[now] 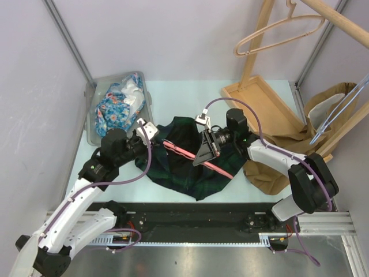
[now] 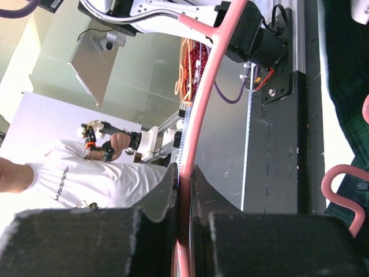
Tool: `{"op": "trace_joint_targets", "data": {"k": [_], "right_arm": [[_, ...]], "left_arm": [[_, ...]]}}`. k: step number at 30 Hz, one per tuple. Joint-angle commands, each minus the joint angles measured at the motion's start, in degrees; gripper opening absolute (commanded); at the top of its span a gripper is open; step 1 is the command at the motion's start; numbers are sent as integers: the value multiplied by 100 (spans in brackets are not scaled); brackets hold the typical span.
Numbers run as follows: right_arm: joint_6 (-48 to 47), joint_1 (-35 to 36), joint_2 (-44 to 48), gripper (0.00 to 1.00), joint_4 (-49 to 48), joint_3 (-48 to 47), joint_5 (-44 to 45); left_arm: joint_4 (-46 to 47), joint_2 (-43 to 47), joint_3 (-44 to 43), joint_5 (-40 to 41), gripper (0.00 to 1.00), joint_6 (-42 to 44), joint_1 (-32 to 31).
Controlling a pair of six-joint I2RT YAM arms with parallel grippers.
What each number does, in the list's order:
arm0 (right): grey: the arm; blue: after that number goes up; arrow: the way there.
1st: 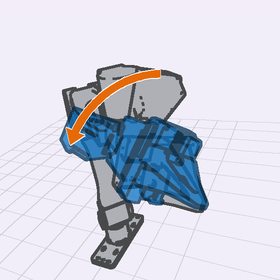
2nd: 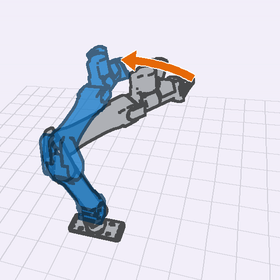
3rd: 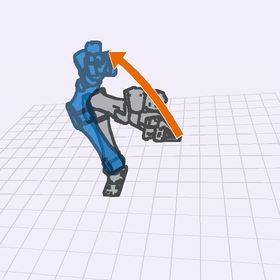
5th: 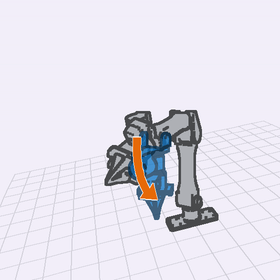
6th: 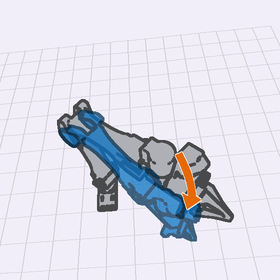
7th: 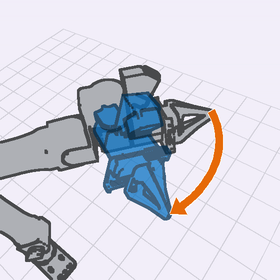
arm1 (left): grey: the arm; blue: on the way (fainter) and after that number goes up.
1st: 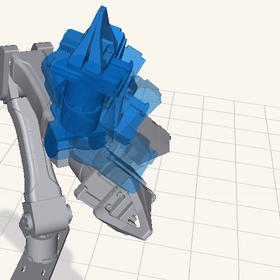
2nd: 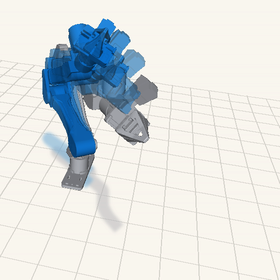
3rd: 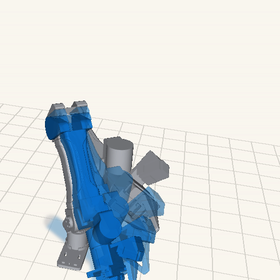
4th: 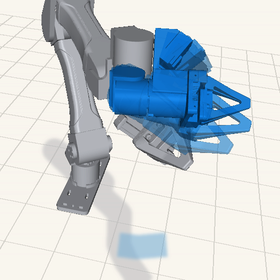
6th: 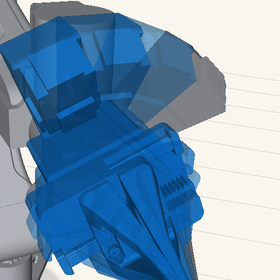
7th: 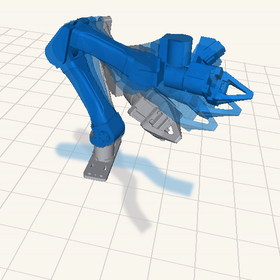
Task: Place the skirt on the hanger
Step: Place skirt on hanger
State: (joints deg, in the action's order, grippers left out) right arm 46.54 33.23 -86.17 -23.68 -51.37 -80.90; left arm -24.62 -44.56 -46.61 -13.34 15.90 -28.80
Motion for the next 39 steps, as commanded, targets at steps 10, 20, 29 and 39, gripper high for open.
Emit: {"op": "trace_joint_targets", "data": {"k": [10, 20, 29, 39], "right_arm": [[-181, 385, 706, 0, -208, -127, -347], [-954, 438, 1076, 0, 1383, -127, -295], [-761, 430, 1225, 0, 1201, -127, -303], [-629, 412, 1111, 0, 954, -136, -329]], "left_arm": [[845, 623, 144, -1091, 43, -175, -100], [54, 1089, -410, -1548, 46, -25, -109], [-376, 1107, -383, -2145, 47, -87, -117], [-1862, 1187, -1228, -687, 45, 519, -117]]}}
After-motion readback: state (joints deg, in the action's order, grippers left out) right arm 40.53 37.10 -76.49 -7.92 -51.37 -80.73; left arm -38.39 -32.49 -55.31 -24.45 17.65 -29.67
